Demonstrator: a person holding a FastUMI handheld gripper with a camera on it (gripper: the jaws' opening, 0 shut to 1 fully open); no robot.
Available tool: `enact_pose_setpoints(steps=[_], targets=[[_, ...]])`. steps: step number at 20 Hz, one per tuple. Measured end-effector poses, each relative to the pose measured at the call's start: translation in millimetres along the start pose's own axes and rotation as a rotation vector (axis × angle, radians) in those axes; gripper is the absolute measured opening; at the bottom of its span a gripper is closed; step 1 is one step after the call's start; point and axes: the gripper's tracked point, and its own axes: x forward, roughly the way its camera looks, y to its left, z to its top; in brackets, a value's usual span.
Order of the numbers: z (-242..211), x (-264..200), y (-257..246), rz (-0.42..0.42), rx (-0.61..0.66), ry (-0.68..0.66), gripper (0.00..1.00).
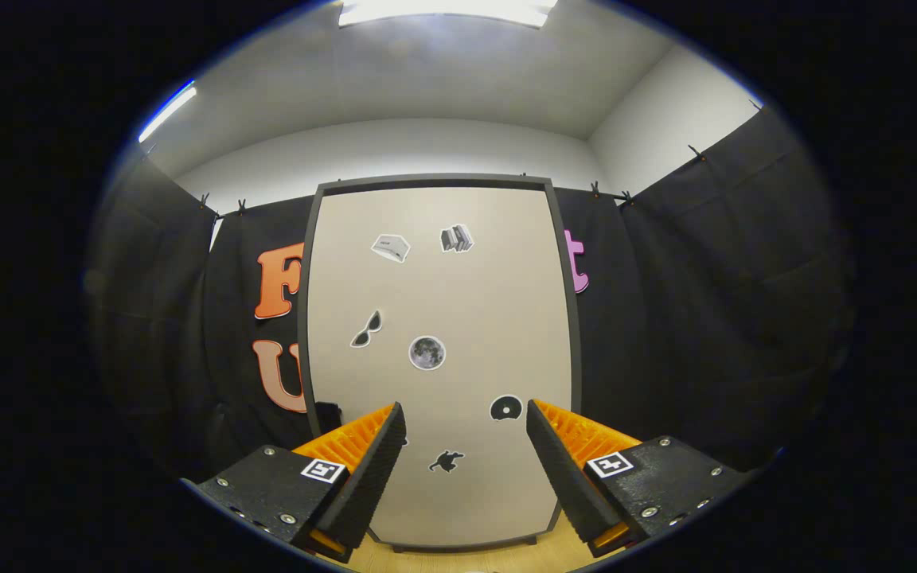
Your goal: Open the shoe cabinet door, grab the shoes and put them into the shoe cabinet, then close the shoe cabinet door.
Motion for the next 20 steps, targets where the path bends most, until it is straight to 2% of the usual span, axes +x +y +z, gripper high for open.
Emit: enact_pose_setpoints(steps=[10,16,18,20], targets=[[-85,56,87,0.165,0.052,0.184,0.95],[-122,97,124,0.196,0.071,0.265,0.95],[-125,101,147,0.256,0.092,0.269,0.95],[-138,109,154,0.243,0.063,0.287,0.93]])
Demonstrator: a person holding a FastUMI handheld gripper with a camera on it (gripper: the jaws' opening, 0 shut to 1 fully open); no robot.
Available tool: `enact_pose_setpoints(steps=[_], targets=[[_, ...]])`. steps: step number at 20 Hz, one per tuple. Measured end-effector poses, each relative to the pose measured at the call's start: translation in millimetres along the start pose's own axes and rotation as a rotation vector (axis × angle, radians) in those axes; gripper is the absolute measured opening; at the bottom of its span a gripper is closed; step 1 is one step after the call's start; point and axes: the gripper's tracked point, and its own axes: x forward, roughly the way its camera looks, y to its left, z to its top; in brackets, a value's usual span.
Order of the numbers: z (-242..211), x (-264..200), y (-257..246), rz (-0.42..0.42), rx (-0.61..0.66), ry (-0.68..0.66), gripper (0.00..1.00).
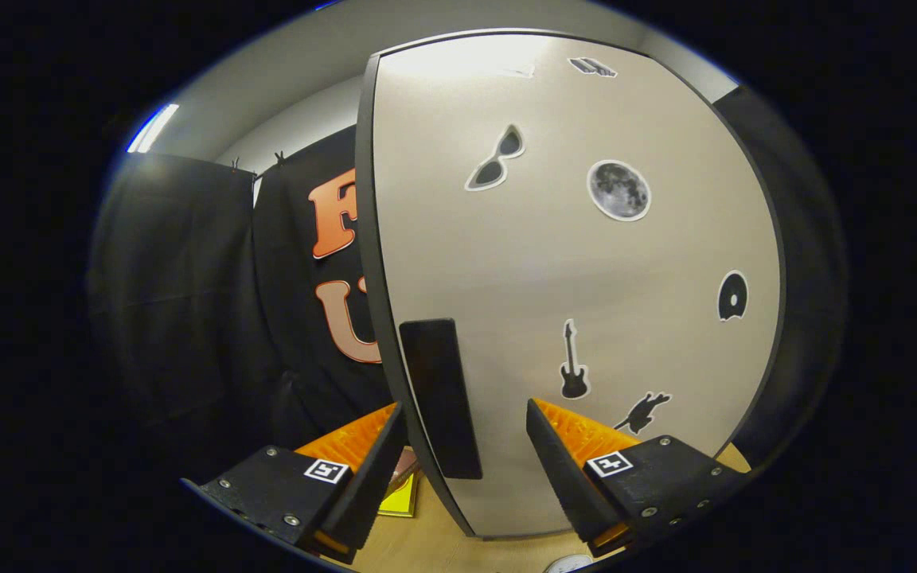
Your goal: Open the shoe cabinet door, grab the shoes and put them into the shoe cabinet, then close the shoe cabinet door.
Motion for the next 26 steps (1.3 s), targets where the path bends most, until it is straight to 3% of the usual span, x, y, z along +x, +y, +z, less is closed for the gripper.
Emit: enact_pose_setpoints(steps=[2,6,8,9,11,20,26], targets=[[-4,8,-8,-0.059,-0.021,0.014,0.93],[-3,7,-10,-0.089,-0.044,-0.011,0.83],[-10,9,5,-0.050,-0.023,0.007,0.68],[-5,9,6,-0.063,-0.025,-0.022,0.39],[-7,8,5,-0.080,-0.037,-0.014,0.32],[-9,-34,1,0.070,-0.020,-0.015,0.20],[-10,-60,-11,0.079,-0.041,-0.023,0.20]])
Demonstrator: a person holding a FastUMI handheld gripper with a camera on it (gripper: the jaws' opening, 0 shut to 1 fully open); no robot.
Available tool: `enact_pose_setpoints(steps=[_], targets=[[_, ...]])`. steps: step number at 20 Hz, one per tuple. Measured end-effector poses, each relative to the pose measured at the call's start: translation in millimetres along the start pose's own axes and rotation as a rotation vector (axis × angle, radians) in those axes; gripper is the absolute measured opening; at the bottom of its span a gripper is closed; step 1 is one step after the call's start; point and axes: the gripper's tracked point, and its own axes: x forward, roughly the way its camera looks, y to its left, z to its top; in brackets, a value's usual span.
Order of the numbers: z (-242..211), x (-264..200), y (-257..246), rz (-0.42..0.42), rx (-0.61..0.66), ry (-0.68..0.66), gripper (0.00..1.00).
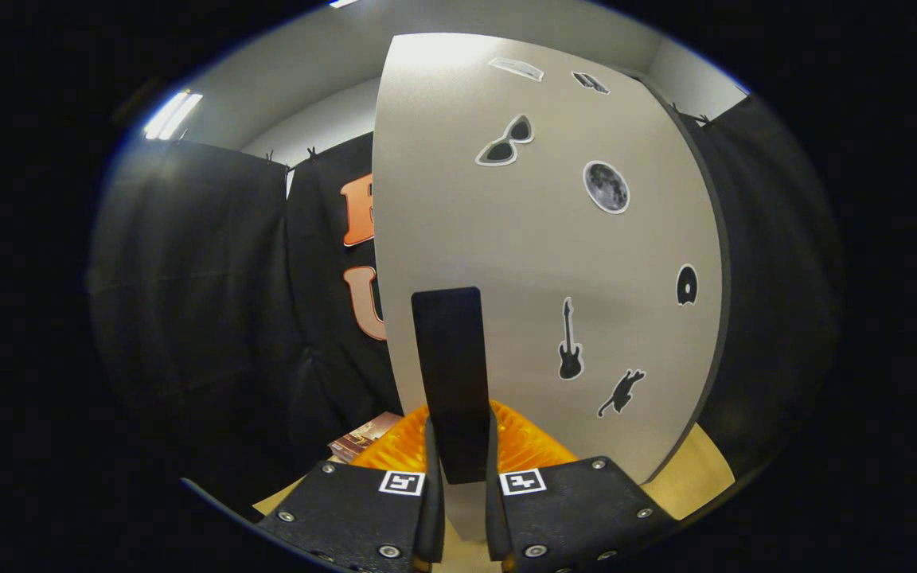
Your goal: Open the shoe cabinet door, grab the shoes and put them into the shoe cabinet, then close the shoe cabinet door.
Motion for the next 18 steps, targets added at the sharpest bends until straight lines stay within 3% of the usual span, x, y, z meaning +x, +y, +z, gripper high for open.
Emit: enact_pose_setpoints(steps=[7,18], targets=[[1,-26,-17,-0.030,0.001,-0.018,0.20],[1,-56,-62,-0.204,-0.001,-0.013,0.19]])
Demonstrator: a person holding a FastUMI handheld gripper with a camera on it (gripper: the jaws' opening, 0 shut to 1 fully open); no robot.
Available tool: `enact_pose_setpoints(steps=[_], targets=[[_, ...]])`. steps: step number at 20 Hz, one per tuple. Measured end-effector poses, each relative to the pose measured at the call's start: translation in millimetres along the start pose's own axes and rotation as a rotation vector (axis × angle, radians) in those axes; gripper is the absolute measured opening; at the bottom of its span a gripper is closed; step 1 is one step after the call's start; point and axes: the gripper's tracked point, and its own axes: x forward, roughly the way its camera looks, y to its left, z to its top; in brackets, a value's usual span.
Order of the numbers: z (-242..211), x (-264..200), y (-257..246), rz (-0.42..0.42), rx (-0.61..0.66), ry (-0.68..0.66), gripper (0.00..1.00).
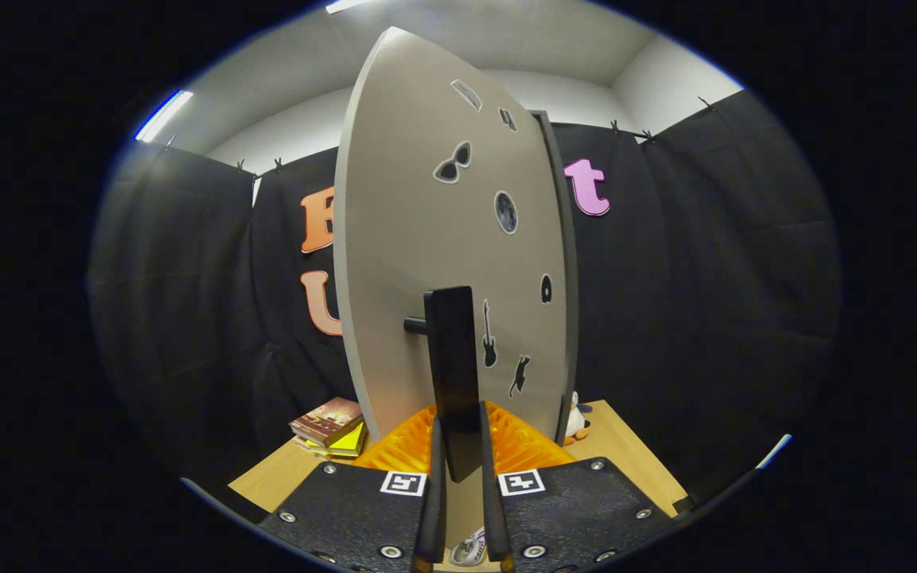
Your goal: Open the shoe cabinet door, grab the shoes and put them into the shoe cabinet, then close the shoe cabinet door.
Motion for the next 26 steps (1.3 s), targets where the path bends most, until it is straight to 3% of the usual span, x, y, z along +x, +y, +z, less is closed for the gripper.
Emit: enact_pose_setpoints(steps=[4,10,13,17,23,26], targets=[[-6,-5,-27,-0.091,-0.018,0.023,0.18],[-2,-15,-75,-0.307,-0.022,0.015,0.15],[-6,-14,-73,-0.298,0.079,0.036,0.04],[-6,-17,-77,-0.309,0.047,0.036,0.04],[8,-26,-88,-0.435,0.037,-0.046,0.06],[12,-25,-79,-0.404,0.046,-0.081,0.08]])
